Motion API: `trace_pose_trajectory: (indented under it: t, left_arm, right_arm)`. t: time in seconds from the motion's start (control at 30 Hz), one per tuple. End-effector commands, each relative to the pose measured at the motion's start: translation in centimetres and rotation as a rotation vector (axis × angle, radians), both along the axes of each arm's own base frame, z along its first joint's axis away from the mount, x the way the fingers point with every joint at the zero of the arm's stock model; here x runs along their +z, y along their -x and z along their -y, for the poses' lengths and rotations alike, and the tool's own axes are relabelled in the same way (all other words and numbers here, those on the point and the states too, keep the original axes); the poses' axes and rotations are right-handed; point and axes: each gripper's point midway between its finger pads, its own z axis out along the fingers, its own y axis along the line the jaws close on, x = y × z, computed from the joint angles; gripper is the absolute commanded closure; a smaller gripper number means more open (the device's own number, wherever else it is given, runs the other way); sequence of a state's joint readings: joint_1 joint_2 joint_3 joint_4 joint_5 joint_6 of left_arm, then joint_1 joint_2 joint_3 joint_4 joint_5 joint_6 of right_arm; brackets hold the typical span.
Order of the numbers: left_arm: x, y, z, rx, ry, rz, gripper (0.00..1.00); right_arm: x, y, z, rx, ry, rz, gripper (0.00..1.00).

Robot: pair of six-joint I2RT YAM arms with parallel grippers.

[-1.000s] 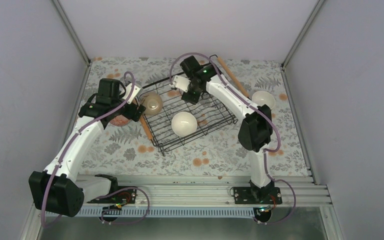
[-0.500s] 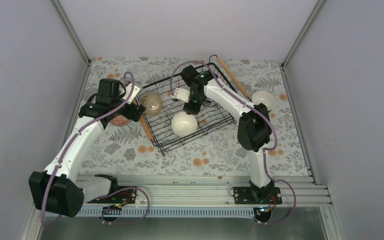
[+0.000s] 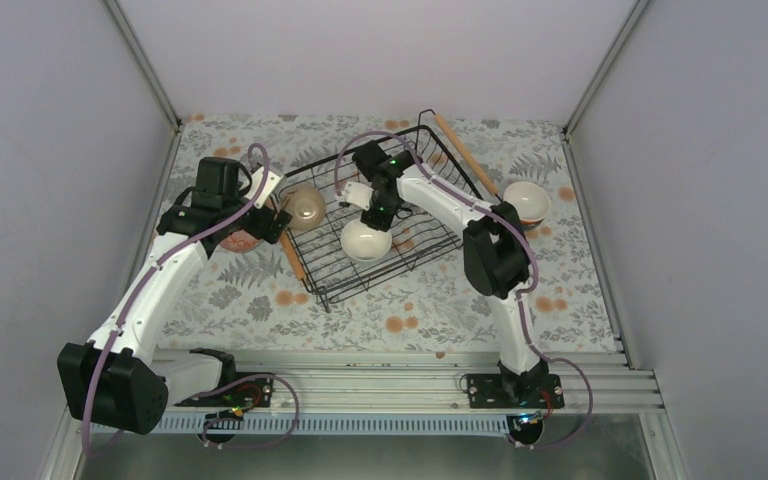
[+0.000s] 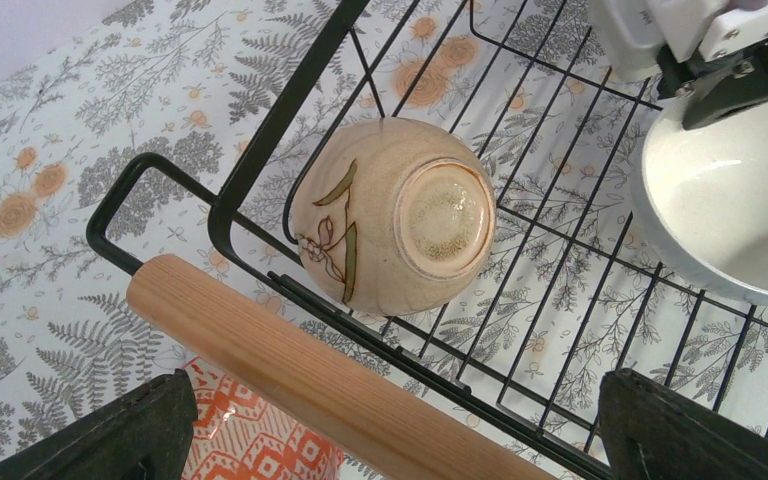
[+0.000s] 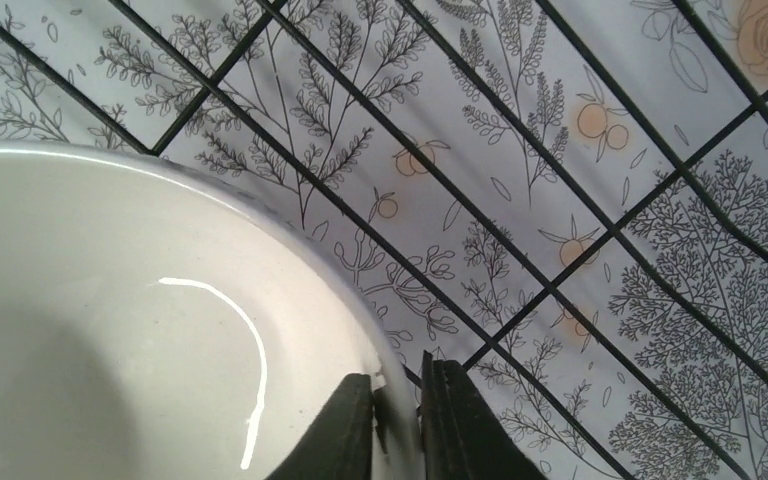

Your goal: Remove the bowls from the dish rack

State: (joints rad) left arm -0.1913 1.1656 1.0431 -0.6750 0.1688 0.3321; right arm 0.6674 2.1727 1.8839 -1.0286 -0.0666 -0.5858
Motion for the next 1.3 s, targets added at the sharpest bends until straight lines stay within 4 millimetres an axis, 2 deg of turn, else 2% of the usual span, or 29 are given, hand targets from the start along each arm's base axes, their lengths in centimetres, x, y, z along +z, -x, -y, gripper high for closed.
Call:
trace_pose_trajectory:
  t: [0.0, 0.17, 0.27, 0.33, 0.47, 0.53, 0.63, 0.7, 0.8, 0.9, 1.0, 1.13, 1.27]
  left_arm:
    - [0.7, 0.2, 0.0, -0.011, 0.007, 0.016, 0.00]
    - [0.8, 0.2, 0.0, -0.012, 0.010, 0.015, 0.00]
    - [0.9, 0.1, 0.0, -0.011, 0.009, 0.016, 0.00]
    - [0.9, 0.1, 0.0, -0.008, 0.008, 0.017, 0.00]
    - [1.2, 0.1, 0.0, -0.006, 0.011, 0.024, 0.00]
    - [1.3, 0.1, 0.0, -0.007, 0.011, 0.027, 0.00]
    - [1.2, 0.0, 0.0, -0.007, 0.010, 0.025, 0.00]
    - [1.3, 0.0, 0.0, -0.007, 0.012, 0.026, 0.00]
    - [1.6, 0.0, 0.1, -0.010, 0.017, 0.031, 0.00]
    - [1.8, 0.1, 0.2, -0.014, 0.023, 0.036, 0.00]
    - [1.9, 0.2, 0.3, -0.019, 0.027, 0.038, 0.00]
    - [2.0, 0.4, 0.4, -0.027, 0.034, 0.041, 0.00]
    - [2.2, 0.5, 0.5, -0.032, 0.038, 0.049, 0.00]
  right_arm:
    - [1.0, -0.9, -0.9, -0.031, -0.028, 0.043, 0.93]
    - [4.5, -0.4, -1.4, -0.042, -0.083, 0.036, 0.96]
    - [8.8, -1.5, -1.5, -0.069, -0.128, 0.111, 0.96]
    - [12.4, -2.4, -1.3, -0.094, -0.167, 0.185, 0.96]
    - [19.8, -4.0, 0.7, -0.171, -0.260, 0.336, 0.96]
    - [23.0, -4.4, 2.4, -0.220, -0.303, 0.401, 0.96]
    - [27.4, -5.6, 6.8, -0.331, -0.365, 0.499, 0.96]
    - [29.8, -6.7, 10.6, -0.421, -0.397, 0.563, 0.96]
    - [32.4, -8.0, 17.2, -0.579, -0.434, 0.648, 0.96]
    - [33.5, -8.2, 23.2, -0.706, -0.439, 0.703, 0.96]
    - [33.8, -7.4, 28.1, -0.815, -0.428, 0.754, 0.96]
    - [31.2, -6.9, 33.7, -0.960, -0.405, 0.756, 0.96]
    - [27.3, -6.6, 37.1, -1.028, -0.445, 0.683, 0.96]
